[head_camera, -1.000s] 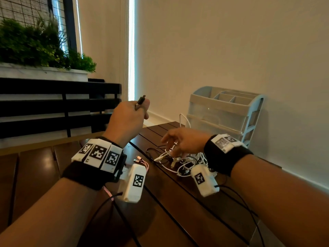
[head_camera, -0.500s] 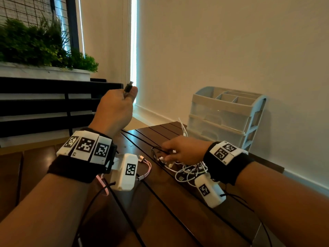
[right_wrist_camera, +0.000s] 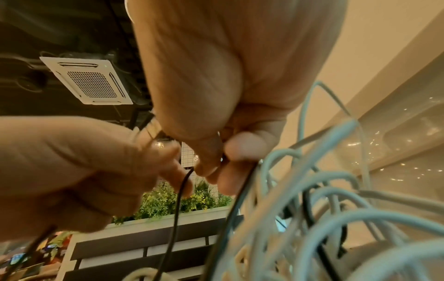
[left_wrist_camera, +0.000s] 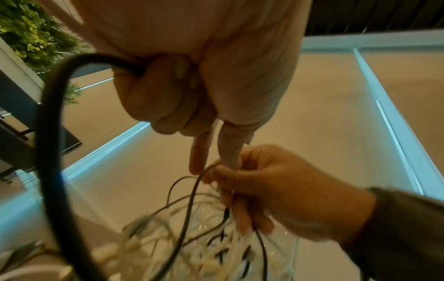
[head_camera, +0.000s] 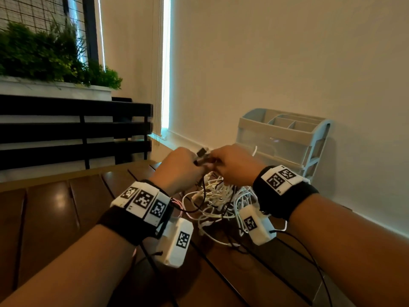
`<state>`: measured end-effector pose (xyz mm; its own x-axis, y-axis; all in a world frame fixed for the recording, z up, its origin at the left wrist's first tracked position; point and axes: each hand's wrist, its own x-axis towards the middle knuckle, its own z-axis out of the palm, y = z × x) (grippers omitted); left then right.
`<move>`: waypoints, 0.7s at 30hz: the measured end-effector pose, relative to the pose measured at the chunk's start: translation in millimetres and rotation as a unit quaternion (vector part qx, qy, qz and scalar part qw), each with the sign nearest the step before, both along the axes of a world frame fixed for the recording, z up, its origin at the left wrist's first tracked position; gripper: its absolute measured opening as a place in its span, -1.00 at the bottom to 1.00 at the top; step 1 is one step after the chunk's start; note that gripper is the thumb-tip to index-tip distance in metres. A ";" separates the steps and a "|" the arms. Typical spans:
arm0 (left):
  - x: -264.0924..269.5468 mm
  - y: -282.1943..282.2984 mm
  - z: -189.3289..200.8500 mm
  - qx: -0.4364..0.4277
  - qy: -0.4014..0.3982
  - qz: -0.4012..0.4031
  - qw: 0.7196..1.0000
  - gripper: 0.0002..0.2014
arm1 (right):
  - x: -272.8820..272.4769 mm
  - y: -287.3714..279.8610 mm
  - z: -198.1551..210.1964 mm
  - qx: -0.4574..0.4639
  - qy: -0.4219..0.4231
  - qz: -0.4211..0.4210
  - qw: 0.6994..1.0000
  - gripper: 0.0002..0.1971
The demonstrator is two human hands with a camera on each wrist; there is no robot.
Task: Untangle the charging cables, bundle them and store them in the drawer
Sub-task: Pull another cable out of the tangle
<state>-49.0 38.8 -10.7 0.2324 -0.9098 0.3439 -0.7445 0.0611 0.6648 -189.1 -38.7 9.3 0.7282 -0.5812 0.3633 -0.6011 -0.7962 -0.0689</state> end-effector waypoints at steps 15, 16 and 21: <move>7.1 1.3 9.4 -0.036 -0.032 0.030 0.998 -0.68 | -21.6 -29.8 -12.5 -0.256 0.114 -0.161 0.946 -0.80; 7.6 1.1 7.0 -0.027 -0.044 0.034 0.998 -0.70 | -23.9 -27.1 -16.2 -0.215 0.178 -0.181 0.943 -0.80; 10.7 -1.0 0.6 -0.002 -0.064 0.050 0.997 -0.68 | -32.9 -23.3 -7.3 0.019 0.268 -0.227 0.936 -0.65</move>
<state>-38.4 37.7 -10.1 0.2760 -0.8828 0.3802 -0.8260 -0.0156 0.5635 -222.0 -62.0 2.0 0.4742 -0.8803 -0.0101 -0.8336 -0.4527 0.3166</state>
